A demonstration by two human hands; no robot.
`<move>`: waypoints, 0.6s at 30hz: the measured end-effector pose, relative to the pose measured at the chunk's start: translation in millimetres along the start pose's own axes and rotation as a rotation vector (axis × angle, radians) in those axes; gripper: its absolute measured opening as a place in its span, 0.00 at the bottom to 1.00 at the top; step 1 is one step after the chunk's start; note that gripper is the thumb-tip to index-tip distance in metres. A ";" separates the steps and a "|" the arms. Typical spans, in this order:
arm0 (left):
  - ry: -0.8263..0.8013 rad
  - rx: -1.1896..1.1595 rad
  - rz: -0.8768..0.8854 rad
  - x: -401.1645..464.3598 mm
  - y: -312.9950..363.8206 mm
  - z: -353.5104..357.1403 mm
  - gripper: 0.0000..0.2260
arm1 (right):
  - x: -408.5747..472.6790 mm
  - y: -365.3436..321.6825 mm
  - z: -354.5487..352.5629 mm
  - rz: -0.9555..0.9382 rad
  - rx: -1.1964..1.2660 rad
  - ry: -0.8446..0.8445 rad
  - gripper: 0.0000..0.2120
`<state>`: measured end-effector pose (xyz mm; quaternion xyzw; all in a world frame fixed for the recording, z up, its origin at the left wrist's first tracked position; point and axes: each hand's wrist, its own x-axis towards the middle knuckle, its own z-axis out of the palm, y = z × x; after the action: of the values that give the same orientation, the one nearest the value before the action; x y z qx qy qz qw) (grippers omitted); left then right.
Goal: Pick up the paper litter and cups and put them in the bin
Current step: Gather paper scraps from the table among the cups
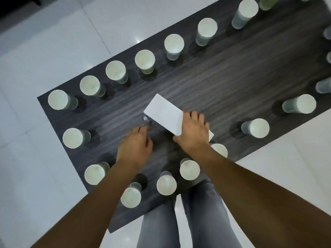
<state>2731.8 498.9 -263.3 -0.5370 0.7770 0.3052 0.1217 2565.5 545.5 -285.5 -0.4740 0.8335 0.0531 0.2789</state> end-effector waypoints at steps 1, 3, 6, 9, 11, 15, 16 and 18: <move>-0.007 0.012 0.016 -4.6 14.4 -7.1 0.14 | -8.7 8.0 -14.1 0.027 0.024 0.010 0.38; -0.022 0.040 0.059 -11.8 46.5 -20.0 0.13 | -26.4 26.5 -42.1 0.064 0.094 0.036 0.39; -0.027 0.072 0.139 -23.2 102.3 -31.7 0.14 | -54.9 62.8 -82.2 0.116 0.193 0.085 0.39; -0.035 0.159 0.238 -39.2 167.1 -35.3 0.14 | -87.2 111.4 -117.7 0.193 0.238 0.143 0.39; -0.040 0.229 0.297 -55.2 217.3 -32.3 0.14 | -112.9 151.8 -138.3 0.244 0.261 0.176 0.39; -0.057 0.317 0.399 -97.0 324.1 -3.9 0.15 | -175.1 251.1 -170.3 0.325 0.289 0.242 0.39; -0.063 0.320 0.424 -107.9 351.7 8.0 0.16 | -193.8 278.9 -176.4 0.349 0.295 0.259 0.39; -0.071 0.356 0.493 -131.1 409.2 34.3 0.15 | -233.3 337.2 -186.3 0.404 0.301 0.270 0.38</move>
<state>2406.8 716.2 -81.8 -0.2915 0.9203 0.2032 0.1635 2304.0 840.9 -68.4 -0.2542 0.9392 -0.0804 0.2162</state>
